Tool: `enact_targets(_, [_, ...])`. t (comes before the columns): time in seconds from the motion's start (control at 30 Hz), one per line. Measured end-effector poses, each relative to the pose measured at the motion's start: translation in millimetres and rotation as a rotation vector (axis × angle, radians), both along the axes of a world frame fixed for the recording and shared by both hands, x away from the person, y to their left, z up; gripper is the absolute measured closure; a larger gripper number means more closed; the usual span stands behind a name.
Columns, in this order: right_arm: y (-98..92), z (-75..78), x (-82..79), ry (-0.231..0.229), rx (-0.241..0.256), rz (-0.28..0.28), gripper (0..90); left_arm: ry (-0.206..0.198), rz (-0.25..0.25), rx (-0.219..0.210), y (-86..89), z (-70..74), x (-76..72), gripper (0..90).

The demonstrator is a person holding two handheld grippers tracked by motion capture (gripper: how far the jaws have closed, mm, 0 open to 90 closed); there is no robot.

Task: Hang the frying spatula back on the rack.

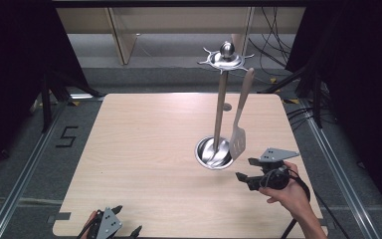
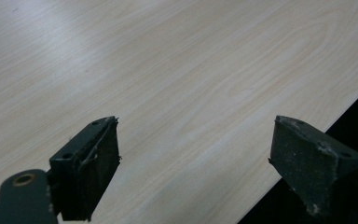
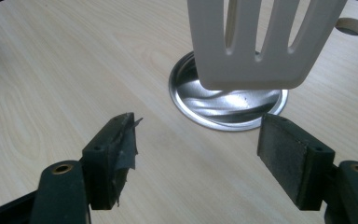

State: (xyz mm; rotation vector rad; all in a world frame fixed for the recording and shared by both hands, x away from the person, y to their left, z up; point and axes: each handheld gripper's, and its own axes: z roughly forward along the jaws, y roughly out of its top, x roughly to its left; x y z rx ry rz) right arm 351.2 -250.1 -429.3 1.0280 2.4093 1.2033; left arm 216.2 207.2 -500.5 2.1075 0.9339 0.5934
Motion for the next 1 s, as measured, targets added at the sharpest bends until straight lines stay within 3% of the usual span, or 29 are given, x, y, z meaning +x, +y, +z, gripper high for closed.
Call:
enact_targets(0.03, [-1.4,-1.0,0.9,-0.008,-0.010,0.007,29.2,-0.007,0.007,-0.019,-1.4,-0.9,-0.5,14.9])
enact_targets(0.1, [-1.0,-3.5,-0.7,0.001,-0.011,0.005,29.2,-0.003,-0.013,0.004,0.0,1.0,0.1,14.9])
enact_targets(0.13, [-0.9,-5.4,-2.1,0.006,-0.010,-0.001,29.2,0.001,-0.009,-0.013,-0.9,2.4,-0.8,14.9])
enact_targets(0.23, [-3.4,-7.2,-1.4,-0.012,-0.019,0.015,29.2,-0.003,-0.007,-0.002,-0.5,1.1,-0.7,14.9])
enact_targets(0.3, [-4.3,-8.8,-4.6,0.012,-0.010,0.010,29.2,-0.006,0.000,-0.019,-0.5,-0.5,-0.6,14.9])
enact_targets(0.33, [-5.1,-9.9,-5.8,0.018,-0.010,0.003,29.3,0.013,-0.016,0.010,1.9,2.3,-0.7,14.9])
enact_targets(0.37, [-7.2,-11.5,-5.5,0.001,-0.011,0.010,29.3,0.007,-0.001,-0.021,-0.1,0.8,-1.1,14.9])
enact_targets(0.43, [-9.6,-13.5,-6.3,-0.004,-0.013,0.011,29.3,0.003,-0.007,-0.014,0.3,1.0,-1.5,14.9])
enact_targets(0.47, [-11.0,-16.2,-6.9,-0.008,-0.005,0.005,29.4,0.004,-0.019,0.004,0.9,1.5,-0.9,14.8])
enact_targets(0.6, [-10.0,-20.4,-9.7,0.018,0.006,-0.006,29.3,-0.005,-0.012,-0.009,-0.7,-0.2,-1.6,14.9])
enact_targets(0.7, [-9.9,-22.5,-9.0,-0.002,0.004,0.009,29.3,-0.017,-0.025,0.005,0.9,0.5,-0.6,14.9])
enact_targets(0.73, [-7.7,-23.3,-11.9,0.024,0.012,0.008,29.3,-0.009,-0.002,-0.025,0.1,-0.8,-1.6,14.9])
enact_targets(0.77, [-7.7,-23.3,-11.9,0.024,0.012,0.008,29.3,-0.009,-0.002,-0.025,0.1,-0.8,-1.6,14.9])
enact_targets(0.8, [-7.4,-23.8,-12.2,0.005,0.012,0.006,29.3,0.003,-0.015,0.013,2.7,1.2,-1.3,14.9])
enact_targets(0.83, [-7.4,-23.8,-12.2,0.005,0.012,0.006,29.3,-0.010,-0.011,0.007,2.2,0.1,-1.1,14.9])
enact_targets(0.87, [-6.8,-23.3,-14.5,0.010,0.020,0.014,29.3,-0.009,-0.002,-0.026,0.0,-1.0,-2.2,14.9])
enact_targets(0.9, [-6.8,-23.3,-14.5,0.010,0.020,0.014,29.3,-0.009,-0.002,-0.026,0.0,-1.0,-2.2,14.9])
enact_targets(0.93, [-6.9,-24.2,-15.3,-0.004,0.021,0.017,29.3,-0.002,-0.016,0.007,1.7,0.7,-1.9,14.9])
enact_targets(1.0, [-6.2,-24.9,-18.2,0.018,0.033,0.016,29.3,-0.008,-0.005,-0.007,-0.1,-1.1,-1.3,14.9])
